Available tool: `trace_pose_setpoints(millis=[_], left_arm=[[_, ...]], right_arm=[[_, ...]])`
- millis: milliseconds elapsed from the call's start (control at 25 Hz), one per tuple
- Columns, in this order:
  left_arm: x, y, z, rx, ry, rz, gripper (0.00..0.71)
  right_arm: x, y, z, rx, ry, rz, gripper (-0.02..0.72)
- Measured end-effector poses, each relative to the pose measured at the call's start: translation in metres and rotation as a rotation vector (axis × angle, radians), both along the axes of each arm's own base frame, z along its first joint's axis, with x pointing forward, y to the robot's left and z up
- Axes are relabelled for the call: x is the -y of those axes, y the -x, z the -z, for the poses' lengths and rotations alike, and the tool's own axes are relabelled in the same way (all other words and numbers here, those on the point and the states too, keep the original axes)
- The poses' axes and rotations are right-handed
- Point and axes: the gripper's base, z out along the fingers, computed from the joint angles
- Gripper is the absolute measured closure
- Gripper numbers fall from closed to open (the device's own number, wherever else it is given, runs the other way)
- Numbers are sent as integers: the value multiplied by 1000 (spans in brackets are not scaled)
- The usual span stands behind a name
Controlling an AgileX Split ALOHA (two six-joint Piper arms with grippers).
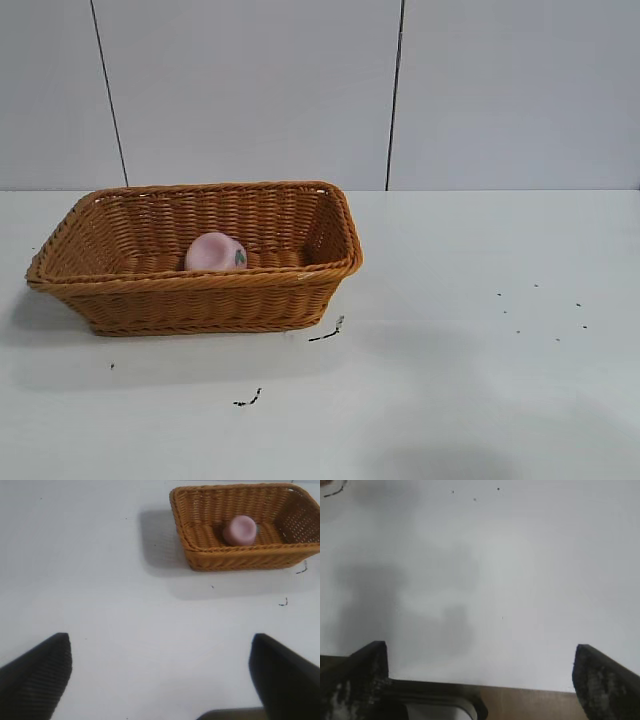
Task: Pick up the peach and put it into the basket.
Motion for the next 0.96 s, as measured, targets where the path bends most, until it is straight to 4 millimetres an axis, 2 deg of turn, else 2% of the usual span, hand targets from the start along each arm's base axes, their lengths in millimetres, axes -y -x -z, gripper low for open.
trace_pose_setpoints(millis=[160,240,960], left_arm=[[0,0,0,0,0,0,17],[0,0,0,0,0,0,17],[0,0,0,0,0,0,17]], right_arm=[[-1,23,-2,153,4,0,8],[-1,28,-2,184,5,0,8],[-1,28,-2,186,3,1,8]])
